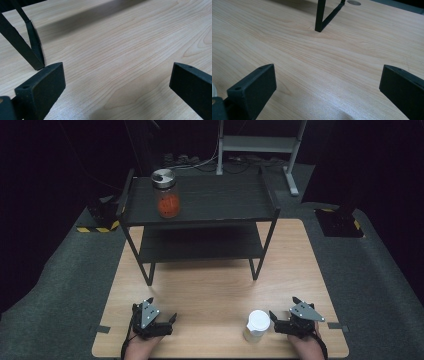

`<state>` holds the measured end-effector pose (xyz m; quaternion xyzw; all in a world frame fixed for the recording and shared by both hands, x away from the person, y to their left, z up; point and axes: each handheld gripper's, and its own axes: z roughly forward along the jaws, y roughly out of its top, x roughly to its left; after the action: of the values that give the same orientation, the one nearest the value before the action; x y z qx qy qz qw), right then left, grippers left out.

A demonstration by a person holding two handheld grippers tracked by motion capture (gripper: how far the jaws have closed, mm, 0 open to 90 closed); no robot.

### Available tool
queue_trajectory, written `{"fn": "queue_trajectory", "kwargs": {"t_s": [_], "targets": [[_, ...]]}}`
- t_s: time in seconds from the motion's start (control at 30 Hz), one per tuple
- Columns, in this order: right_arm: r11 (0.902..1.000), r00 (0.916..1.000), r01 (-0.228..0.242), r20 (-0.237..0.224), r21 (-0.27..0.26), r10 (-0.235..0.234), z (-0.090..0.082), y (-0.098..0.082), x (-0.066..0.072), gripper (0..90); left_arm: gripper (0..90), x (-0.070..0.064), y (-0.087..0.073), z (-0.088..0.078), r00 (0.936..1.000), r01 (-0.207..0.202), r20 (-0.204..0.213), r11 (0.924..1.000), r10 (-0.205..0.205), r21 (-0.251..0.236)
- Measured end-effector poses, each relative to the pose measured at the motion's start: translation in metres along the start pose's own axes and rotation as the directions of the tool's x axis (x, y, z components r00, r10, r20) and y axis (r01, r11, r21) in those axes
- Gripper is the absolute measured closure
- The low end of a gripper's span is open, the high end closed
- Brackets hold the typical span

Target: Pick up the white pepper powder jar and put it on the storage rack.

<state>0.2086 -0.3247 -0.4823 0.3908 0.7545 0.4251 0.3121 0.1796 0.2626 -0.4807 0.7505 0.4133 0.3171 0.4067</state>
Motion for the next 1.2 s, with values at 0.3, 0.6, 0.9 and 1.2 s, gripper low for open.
{"fn": "queue_trajectory", "kwargs": {"t_s": [0.3, 0.6, 0.9, 1.2], "targets": [[0.9984, 0.9998, -0.019, 0.006, -0.053, 0.019, -0.014, -0.002, -0.001, 0.0, 0.7, -0.001, 0.002, 0.001, 0.9999, -0.017, 0.003, 0.9998, 0.017, 0.011], [0.9933, 0.9998, -0.017, 0.011, -0.114, 0.019, -0.031, 0.001, 0.003, 0.0, 0.7, -0.001, 0.004, 0.002, 0.9994, -0.034, 0.011, 0.9992, 0.034, 0.021], [0.9847, 0.9998, -0.018, 0.009, -0.173, 0.019, -0.047, 0.004, 0.007, 0.0, 0.7, 0.001, 0.005, 0.004, 0.9992, -0.033, 0.022, 0.9992, 0.032, 0.024], [0.9707, 0.9989, -0.037, -0.037, -0.237, 0.029, -0.063, 0.009, 0.012, 0.0, 0.7, 0.001, 0.002, 0.002, 0.9992, -0.034, 0.023, 0.9994, 0.034, 0.008]]}}
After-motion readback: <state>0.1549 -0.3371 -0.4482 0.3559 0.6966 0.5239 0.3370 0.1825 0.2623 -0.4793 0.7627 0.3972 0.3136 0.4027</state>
